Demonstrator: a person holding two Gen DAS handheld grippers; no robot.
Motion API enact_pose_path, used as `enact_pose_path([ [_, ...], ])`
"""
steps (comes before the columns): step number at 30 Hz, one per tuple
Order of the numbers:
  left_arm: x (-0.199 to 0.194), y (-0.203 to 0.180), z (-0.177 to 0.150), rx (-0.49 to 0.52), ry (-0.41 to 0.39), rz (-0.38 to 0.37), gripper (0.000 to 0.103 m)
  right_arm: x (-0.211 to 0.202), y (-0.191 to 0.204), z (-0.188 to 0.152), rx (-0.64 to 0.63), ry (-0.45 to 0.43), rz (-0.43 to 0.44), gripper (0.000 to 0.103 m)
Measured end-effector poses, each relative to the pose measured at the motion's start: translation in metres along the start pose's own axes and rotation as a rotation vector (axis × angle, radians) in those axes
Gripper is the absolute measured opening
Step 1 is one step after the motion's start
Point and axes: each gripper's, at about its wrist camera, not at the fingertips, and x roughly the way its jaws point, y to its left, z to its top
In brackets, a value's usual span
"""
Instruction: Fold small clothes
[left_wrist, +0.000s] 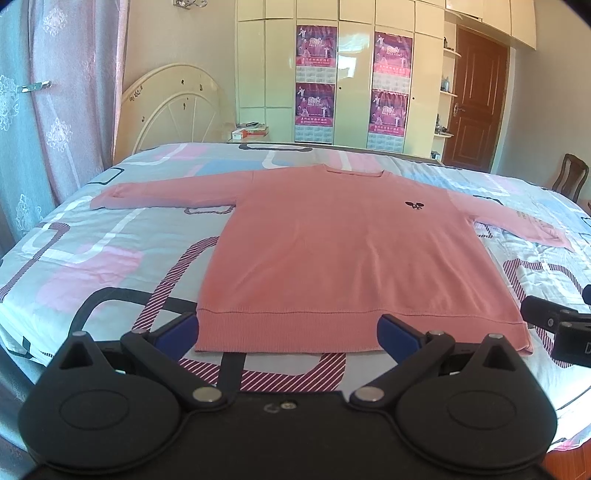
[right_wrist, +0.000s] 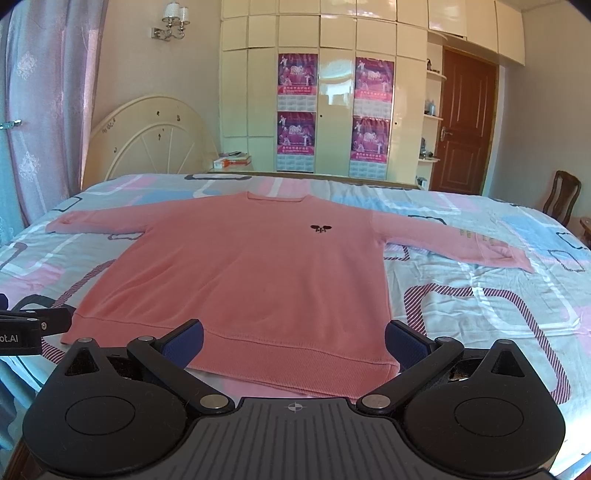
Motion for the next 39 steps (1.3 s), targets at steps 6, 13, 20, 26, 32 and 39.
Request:
enact_pose_path([
  [6, -0.001, 0.000, 0.000, -0.003, 0.001, 0.002, 0.103, 0.000, -0.001, -0.001, -0.001, 0.002, 0.000, 0.103],
  [13, -0.001, 0.001, 0.000, 0.001, 0.003, 0.001, 0.103, 0.001, 0.000, 0.000, -0.001, 0.006, 0.001, 0.103],
  [20, 0.000, 0.002, 0.000, -0.006, 0.005, 0.008, 0.103, 0.002, 0.000, 0.000, -0.001, 0.006, 0.002, 0.103],
  [26, 0.000, 0.003, 0.000, -0.004, 0.003, 0.008, 0.103, 0.003, 0.000, -0.001, 0.006, 0.003, -0.001, 0.103],
  [32, 0.003, 0.005, 0.002, 0.000, 0.007, 0.015, 0.103, 0.007, -0.002, 0.001, 0.011, -0.006, -0.007, 0.103],
  [39, 0.019, 0.011, 0.020, 0.001, -0.020, -0.015, 0.103, 0.022, 0.005, 0.011, -0.053, -0.065, -0.069, 0.103],
])
